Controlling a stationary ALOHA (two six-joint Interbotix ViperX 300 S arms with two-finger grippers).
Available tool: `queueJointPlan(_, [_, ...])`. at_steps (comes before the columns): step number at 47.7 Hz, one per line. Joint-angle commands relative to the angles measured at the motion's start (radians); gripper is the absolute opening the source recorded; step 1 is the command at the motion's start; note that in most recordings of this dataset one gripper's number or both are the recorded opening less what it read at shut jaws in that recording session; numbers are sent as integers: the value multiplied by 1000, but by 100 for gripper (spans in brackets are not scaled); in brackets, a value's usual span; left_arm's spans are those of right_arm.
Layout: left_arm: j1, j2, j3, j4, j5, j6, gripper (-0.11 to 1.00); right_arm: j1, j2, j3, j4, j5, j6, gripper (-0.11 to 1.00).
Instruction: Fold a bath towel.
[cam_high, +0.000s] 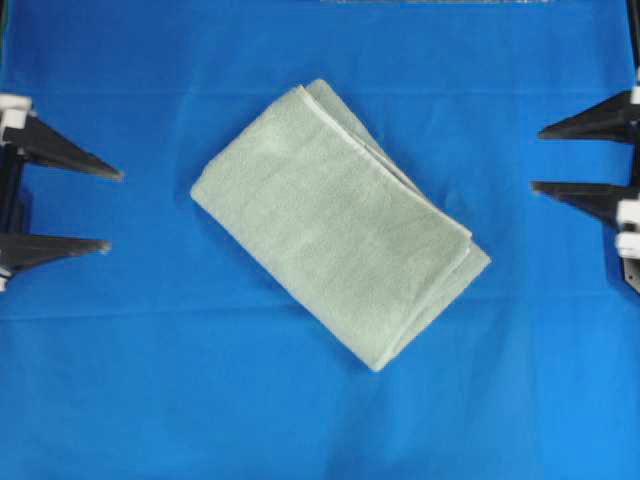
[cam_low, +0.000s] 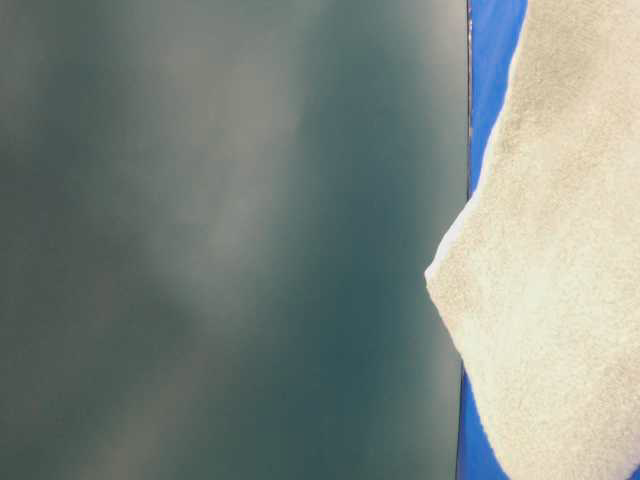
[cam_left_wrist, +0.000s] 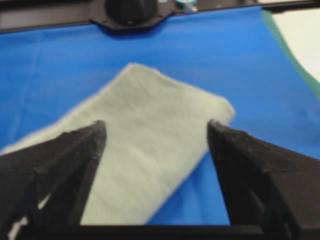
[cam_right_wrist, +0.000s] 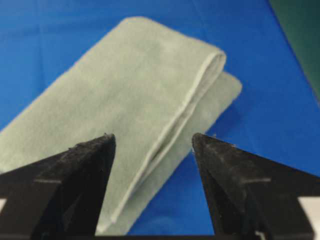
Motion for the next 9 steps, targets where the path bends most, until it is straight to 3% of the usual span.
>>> queueJointPlan(1, [11, -64, 57, 0, -35, -25, 77, -32, -63, 54, -12, -35, 31, 64])
queueJointPlan(9, [51, -181, 187, -2, -57, -54, 77, -92, -160, 156, -14, -97, 58, 64])
